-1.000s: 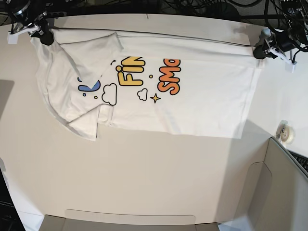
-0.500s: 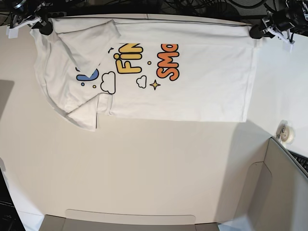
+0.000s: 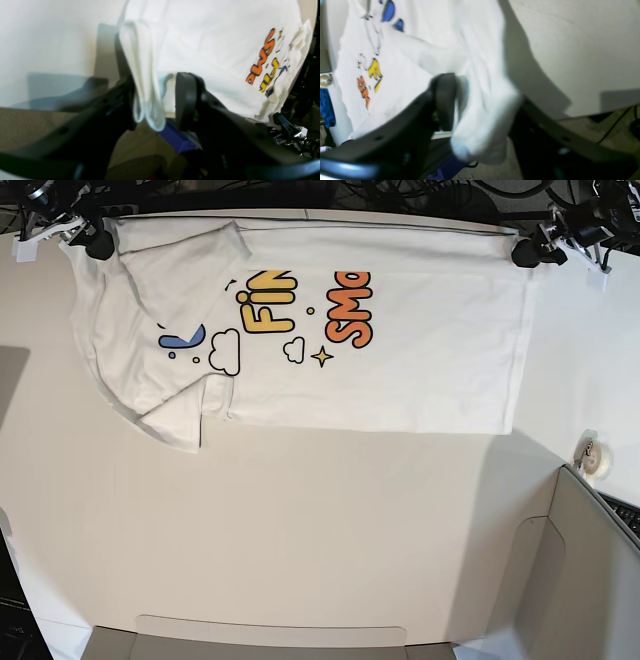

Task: Layout the t-shirt on the table in an organized manner, then fold the t-shirt properly
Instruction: 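Release the shirt and raise both grippers away, then lower both grippers to the shirt's long side edge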

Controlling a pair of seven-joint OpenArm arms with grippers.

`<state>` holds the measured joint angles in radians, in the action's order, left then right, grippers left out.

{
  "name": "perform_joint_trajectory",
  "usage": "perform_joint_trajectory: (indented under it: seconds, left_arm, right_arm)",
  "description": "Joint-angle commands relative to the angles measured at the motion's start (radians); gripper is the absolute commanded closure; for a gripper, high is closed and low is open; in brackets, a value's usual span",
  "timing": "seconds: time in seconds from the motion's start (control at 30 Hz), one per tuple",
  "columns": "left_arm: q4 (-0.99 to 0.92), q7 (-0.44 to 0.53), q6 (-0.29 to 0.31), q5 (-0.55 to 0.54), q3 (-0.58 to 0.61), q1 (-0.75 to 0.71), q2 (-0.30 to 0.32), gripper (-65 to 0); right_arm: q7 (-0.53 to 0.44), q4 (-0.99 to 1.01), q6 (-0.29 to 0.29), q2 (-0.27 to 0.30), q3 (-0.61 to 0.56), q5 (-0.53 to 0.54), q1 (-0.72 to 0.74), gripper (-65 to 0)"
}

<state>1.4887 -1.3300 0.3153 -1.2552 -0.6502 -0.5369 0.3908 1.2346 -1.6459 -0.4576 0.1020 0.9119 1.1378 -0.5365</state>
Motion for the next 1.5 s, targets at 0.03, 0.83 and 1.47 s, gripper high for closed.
perform_joint_trajectory:
  seconds: [0.03,0.83,1.47]
  left_arm:
    - [0.002,0.004,-0.009,0.064,-0.041,-0.007,0.009,-25.0]
    - [0.214,-0.007,-0.009,0.067,-0.018,0.228,0.285,-25.4]
    - [0.149,-0.03,-0.014,0.122,0.243,0.407,0.299,-25.4]
  right_arm:
    - [0.037,0.005,0.029,0.009,0.046,-0.1,-0.014,-27.8]
    - [0.038,-0.19,0.032,0.222,0.201,-0.16,0.344,-26.0]
    - [-0.046,-0.047,0.023,0.133,-0.432,-0.776,0.717,-33.7]
